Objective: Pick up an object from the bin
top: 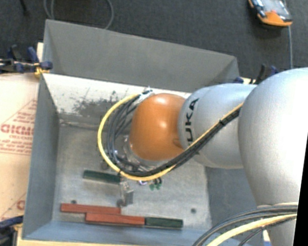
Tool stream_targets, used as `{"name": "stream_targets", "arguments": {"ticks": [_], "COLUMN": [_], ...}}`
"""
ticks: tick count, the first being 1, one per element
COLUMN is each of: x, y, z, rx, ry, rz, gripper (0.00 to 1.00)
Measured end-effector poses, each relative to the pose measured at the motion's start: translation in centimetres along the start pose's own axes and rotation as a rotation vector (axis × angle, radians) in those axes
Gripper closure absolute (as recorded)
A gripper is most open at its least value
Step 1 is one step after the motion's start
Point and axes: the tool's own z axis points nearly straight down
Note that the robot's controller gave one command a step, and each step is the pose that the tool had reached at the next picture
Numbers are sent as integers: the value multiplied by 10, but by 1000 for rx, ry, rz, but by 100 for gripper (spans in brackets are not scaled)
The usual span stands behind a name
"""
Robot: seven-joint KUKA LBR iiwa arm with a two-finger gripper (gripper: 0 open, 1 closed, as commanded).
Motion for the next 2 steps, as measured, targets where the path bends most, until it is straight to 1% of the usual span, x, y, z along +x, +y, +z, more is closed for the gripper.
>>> {"name": "stream_targets", "arguments": {"ticks": [1, 2], "x": [-1, -19], "y": [0, -8], "z": [-3, -194], "rx": [0, 7], "ry": [-4, -13], "rz": [4, -106], "gripper": [100, 100]}}
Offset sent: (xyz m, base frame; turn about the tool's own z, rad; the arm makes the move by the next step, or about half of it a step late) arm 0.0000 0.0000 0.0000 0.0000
